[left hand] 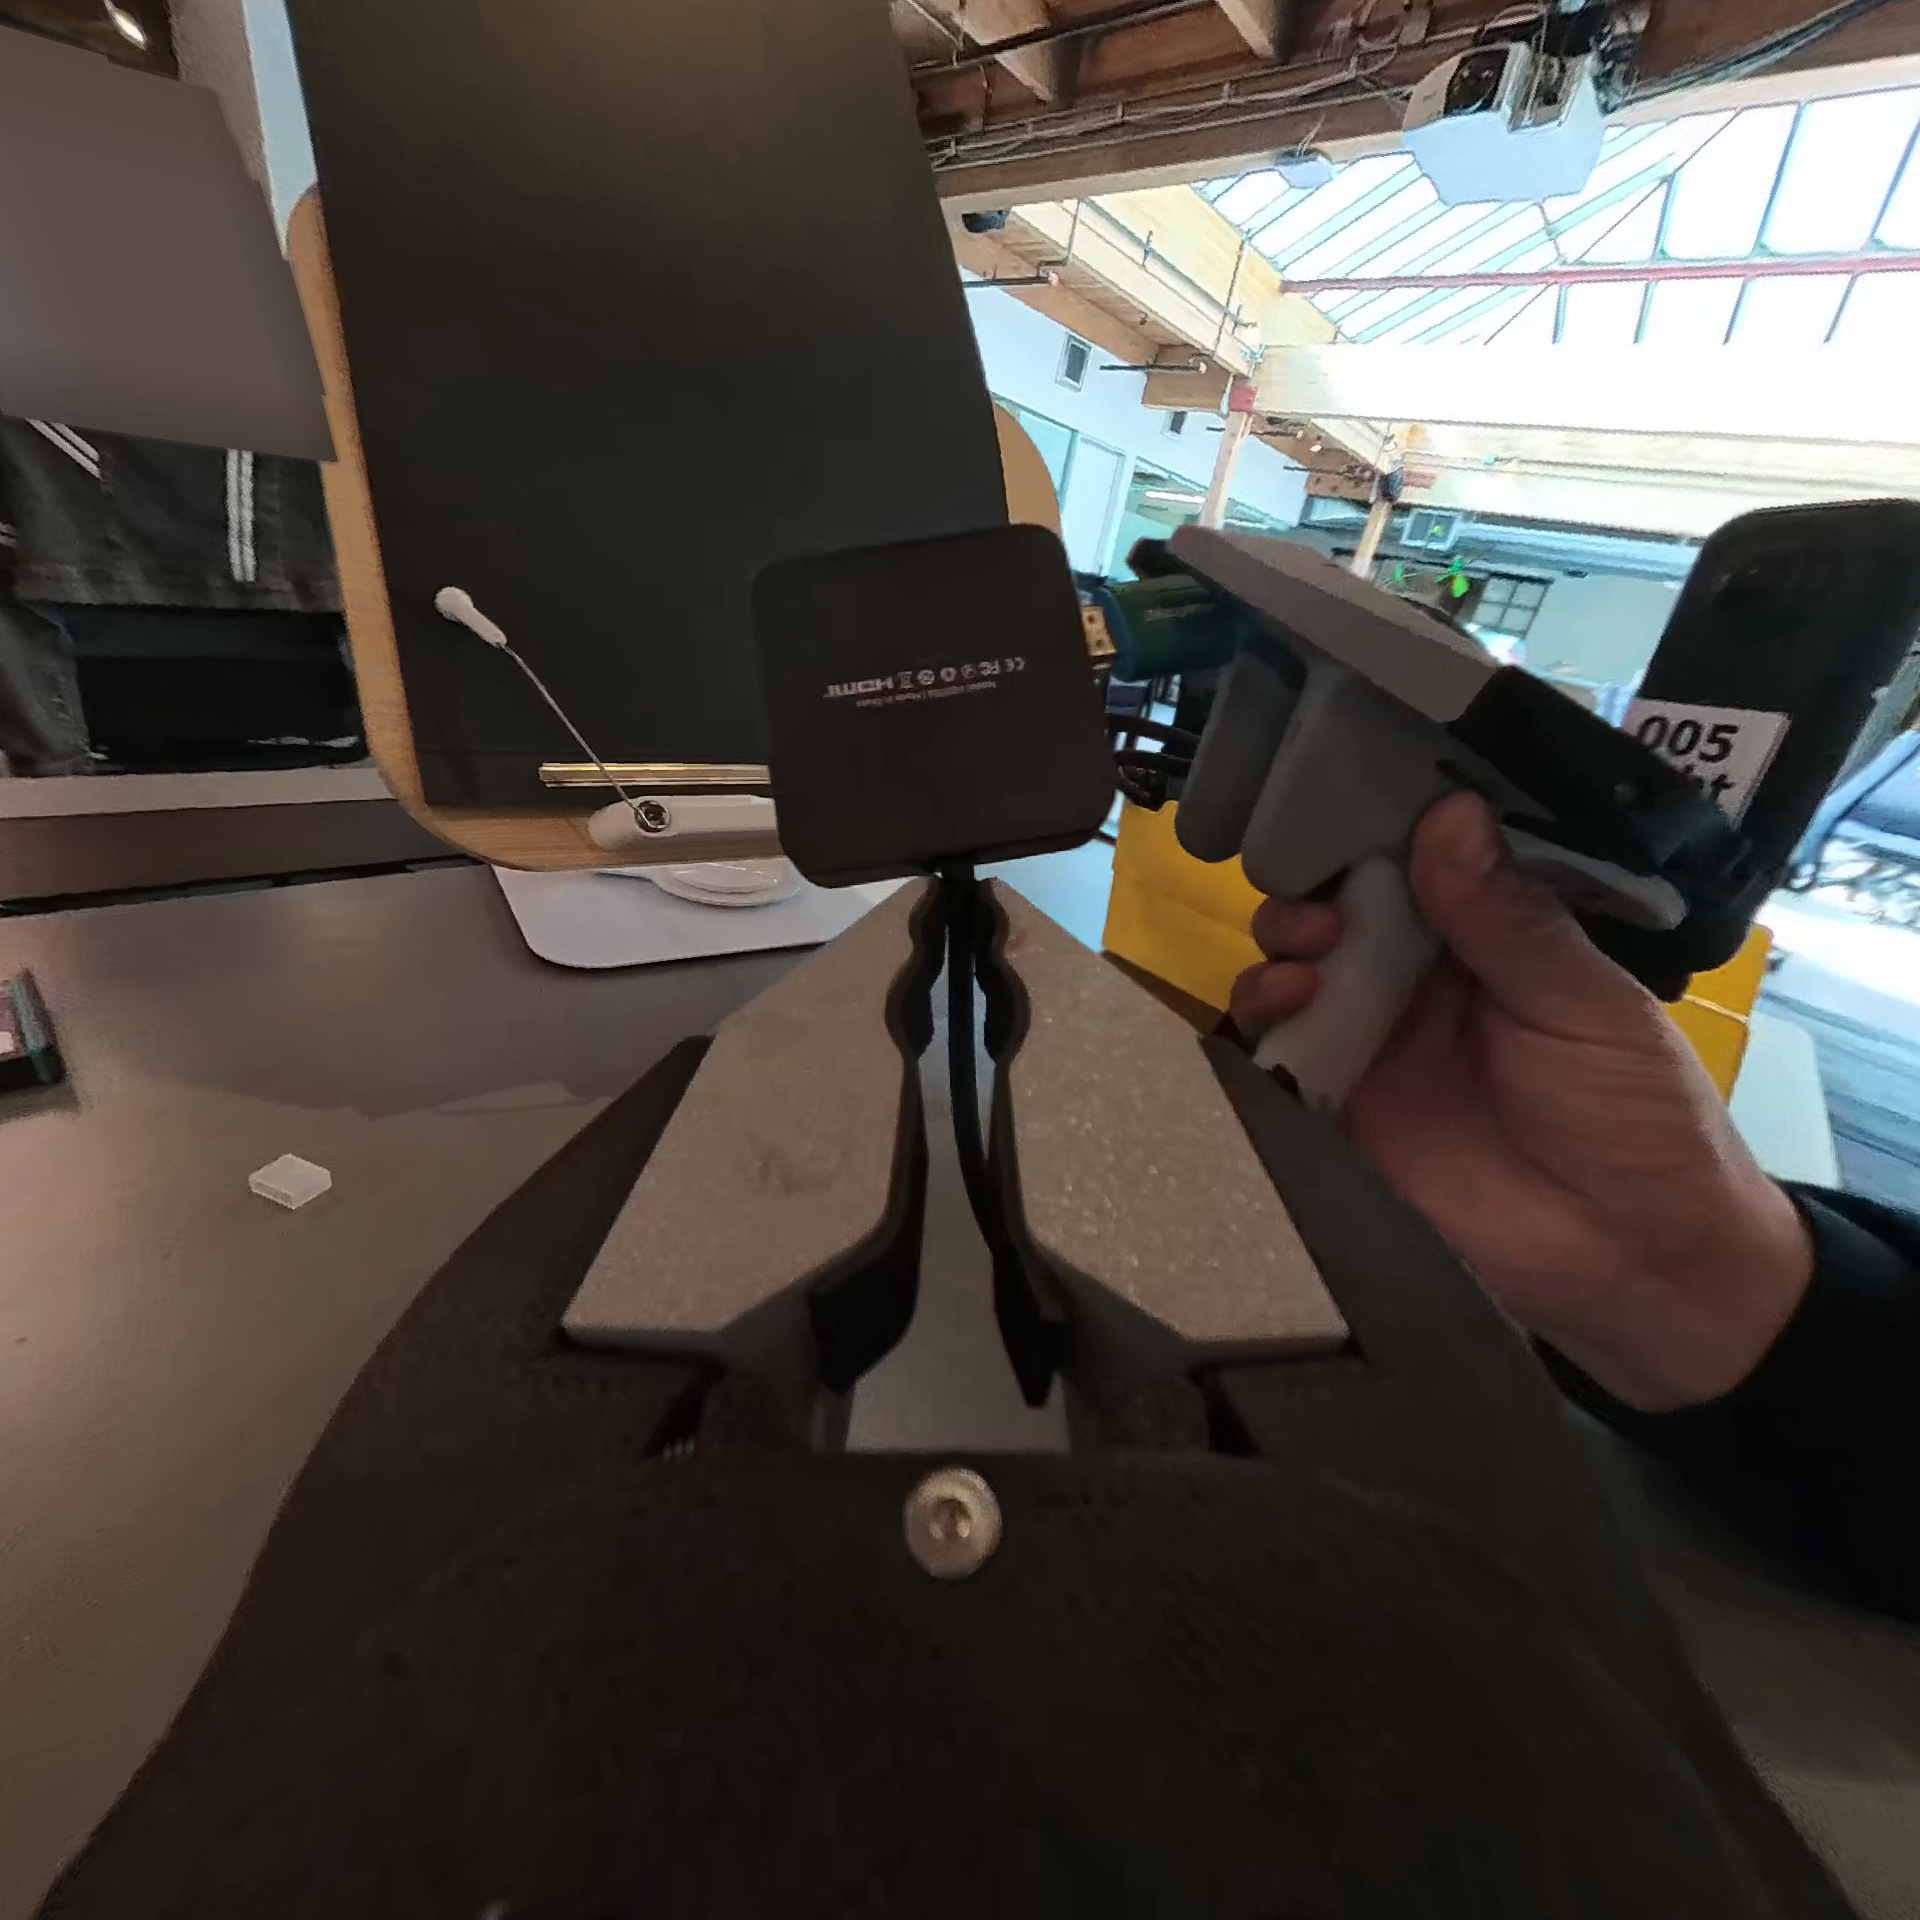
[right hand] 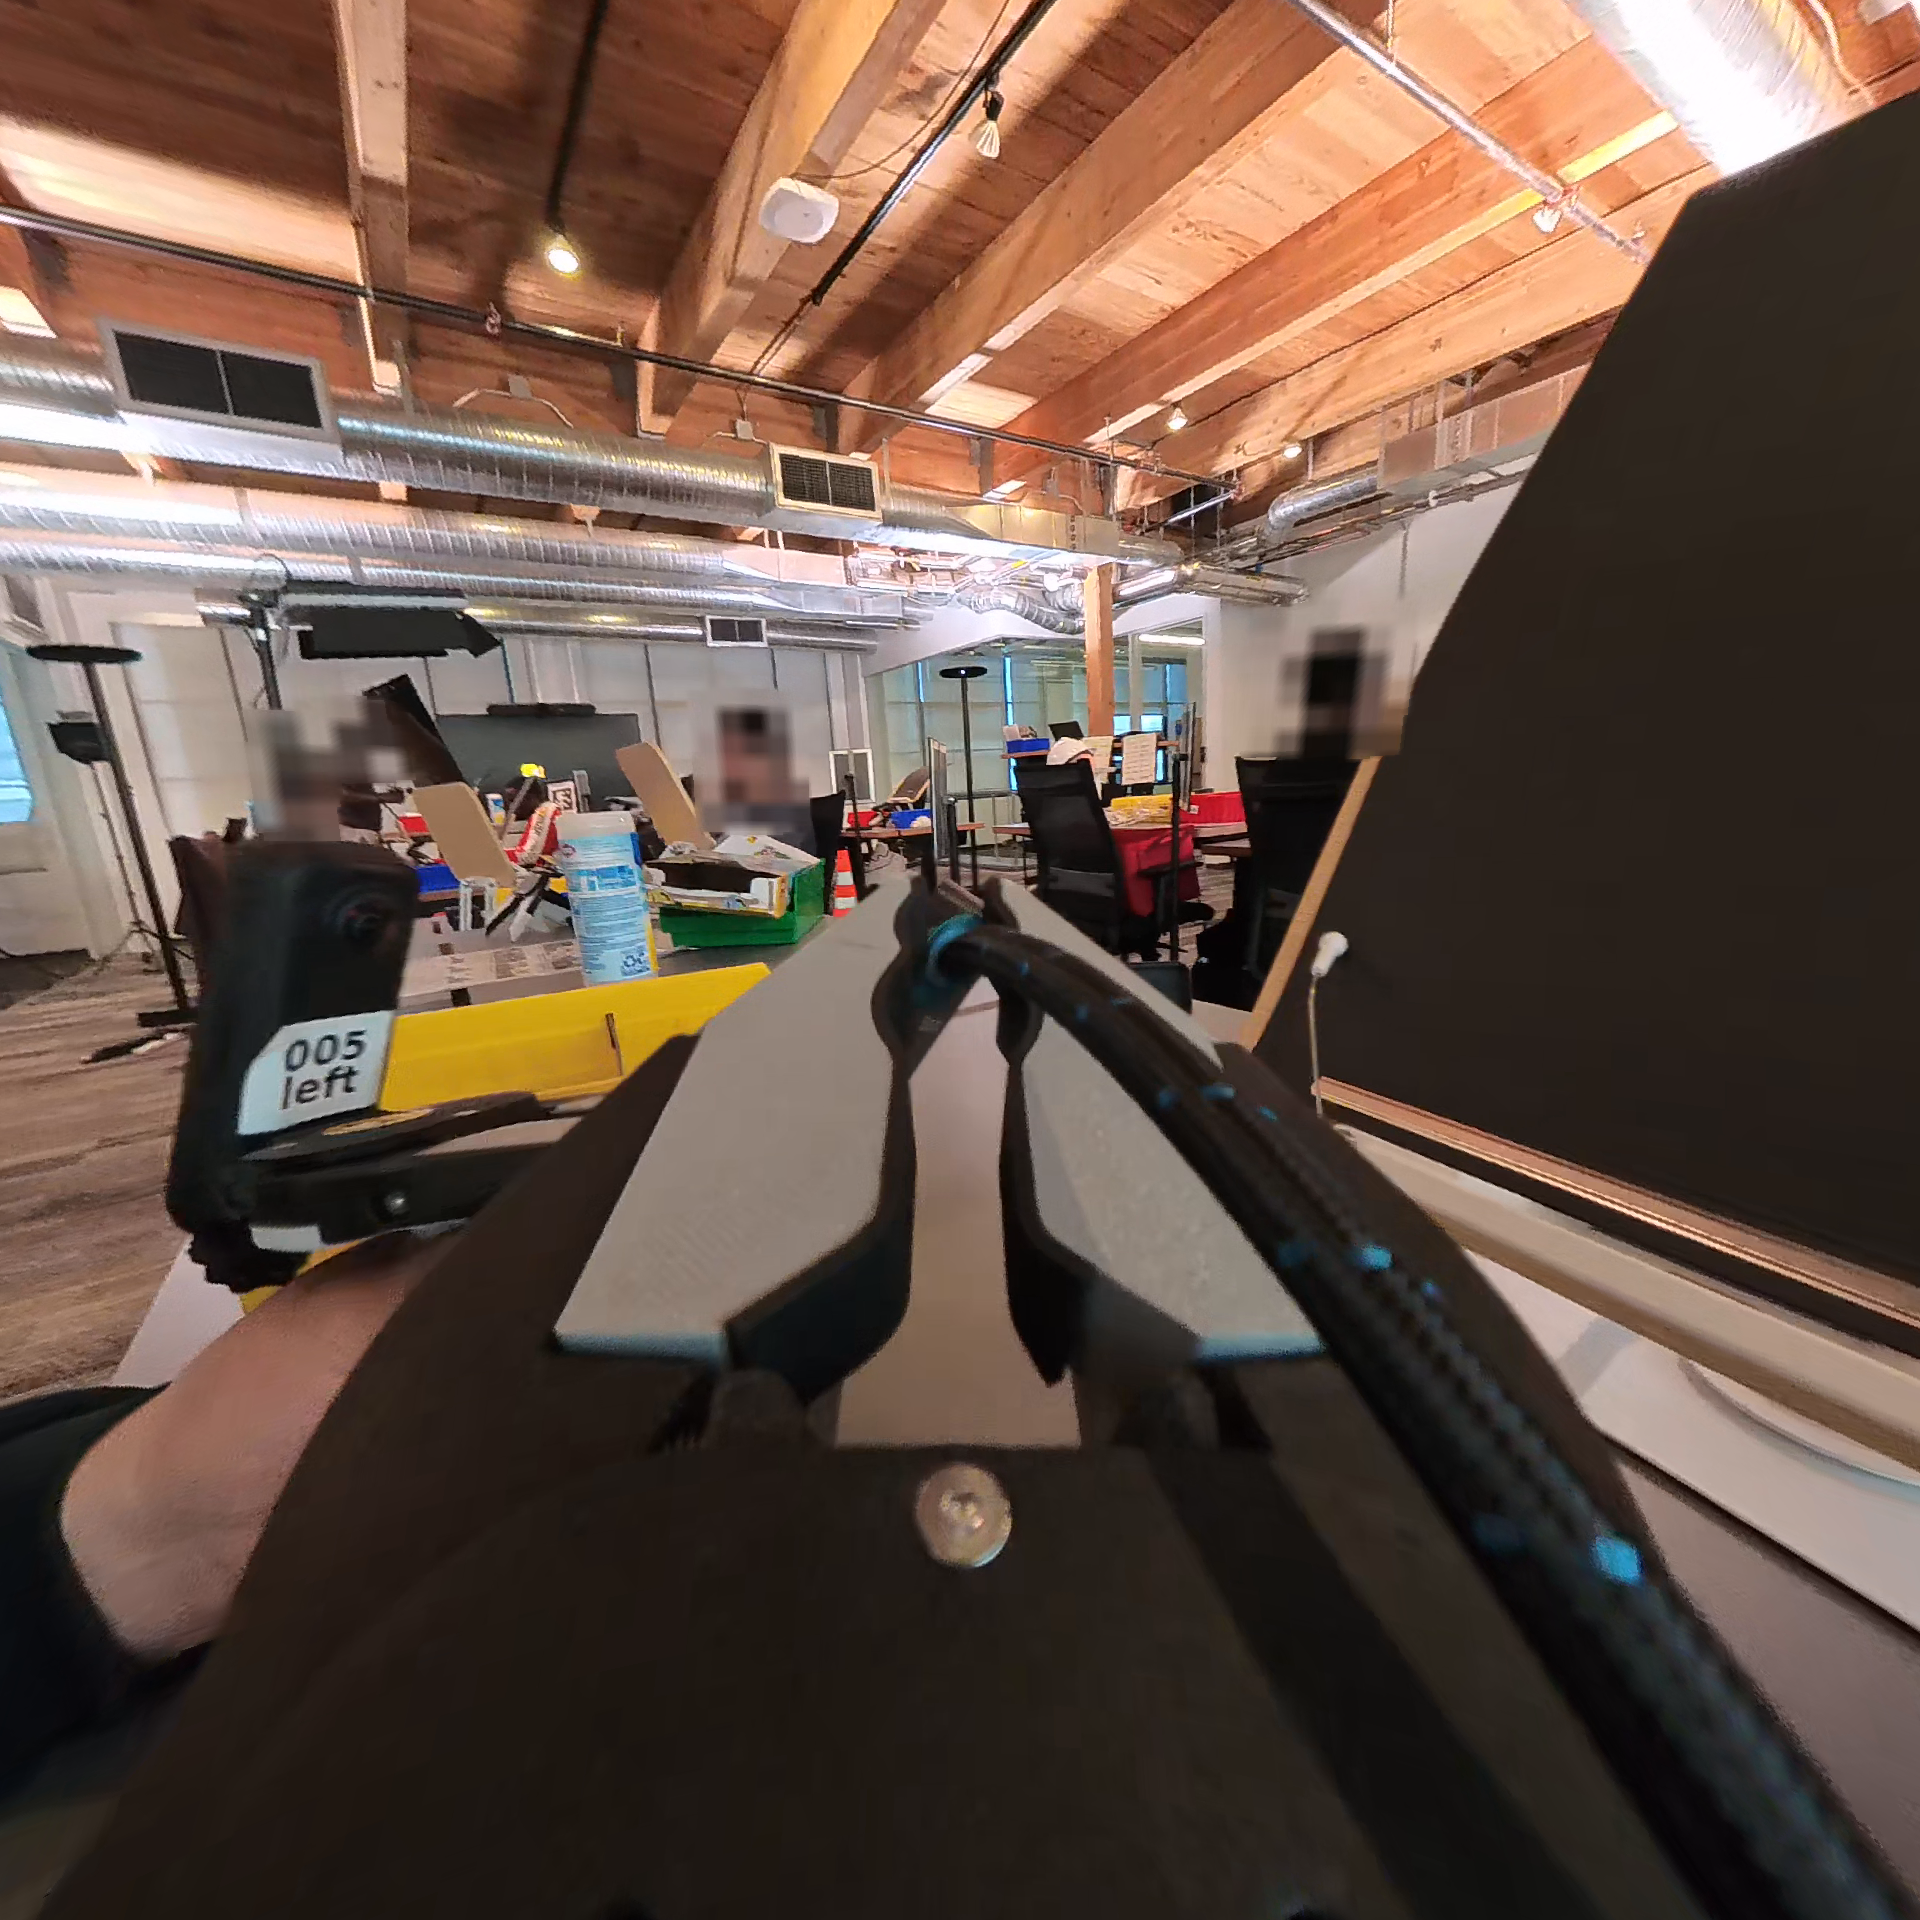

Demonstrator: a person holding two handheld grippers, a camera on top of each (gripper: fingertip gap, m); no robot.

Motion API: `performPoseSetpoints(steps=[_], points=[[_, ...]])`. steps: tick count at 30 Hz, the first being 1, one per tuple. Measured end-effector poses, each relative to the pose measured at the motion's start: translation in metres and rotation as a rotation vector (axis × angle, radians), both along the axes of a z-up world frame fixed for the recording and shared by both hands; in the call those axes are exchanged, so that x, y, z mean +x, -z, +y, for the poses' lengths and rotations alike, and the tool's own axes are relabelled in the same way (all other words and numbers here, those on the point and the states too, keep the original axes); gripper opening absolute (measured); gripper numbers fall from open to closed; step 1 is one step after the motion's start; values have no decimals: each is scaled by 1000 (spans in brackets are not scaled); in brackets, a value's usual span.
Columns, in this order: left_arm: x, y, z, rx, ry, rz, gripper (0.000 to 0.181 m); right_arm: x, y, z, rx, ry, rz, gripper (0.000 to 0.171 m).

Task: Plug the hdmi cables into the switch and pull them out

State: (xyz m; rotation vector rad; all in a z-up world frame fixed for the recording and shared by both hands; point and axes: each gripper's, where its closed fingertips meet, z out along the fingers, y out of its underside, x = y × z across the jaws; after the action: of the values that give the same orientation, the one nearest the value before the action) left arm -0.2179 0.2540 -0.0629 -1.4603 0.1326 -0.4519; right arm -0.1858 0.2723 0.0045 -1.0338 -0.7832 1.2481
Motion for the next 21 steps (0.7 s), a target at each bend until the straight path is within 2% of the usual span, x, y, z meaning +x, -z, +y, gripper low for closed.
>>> performPoseSetpoints(steps=[7,10,14,16,21], points=[[11,1,-2,20,-18,133,3,1,-5,-6,107,61,-28,8],[8,0,-4,21,-9,98,3,0,-3,-7,104,35,-54,8],[5,2,-5,16,-28,142,3,-2,4,-4,68,-27,-95,8],[5,2,-6,27,-53,207,2,-2,5,-5,56,-56,-94,8],[-2,2,-8,75,-171,500,2,-1,9,-3,50,-102,-112,7]])
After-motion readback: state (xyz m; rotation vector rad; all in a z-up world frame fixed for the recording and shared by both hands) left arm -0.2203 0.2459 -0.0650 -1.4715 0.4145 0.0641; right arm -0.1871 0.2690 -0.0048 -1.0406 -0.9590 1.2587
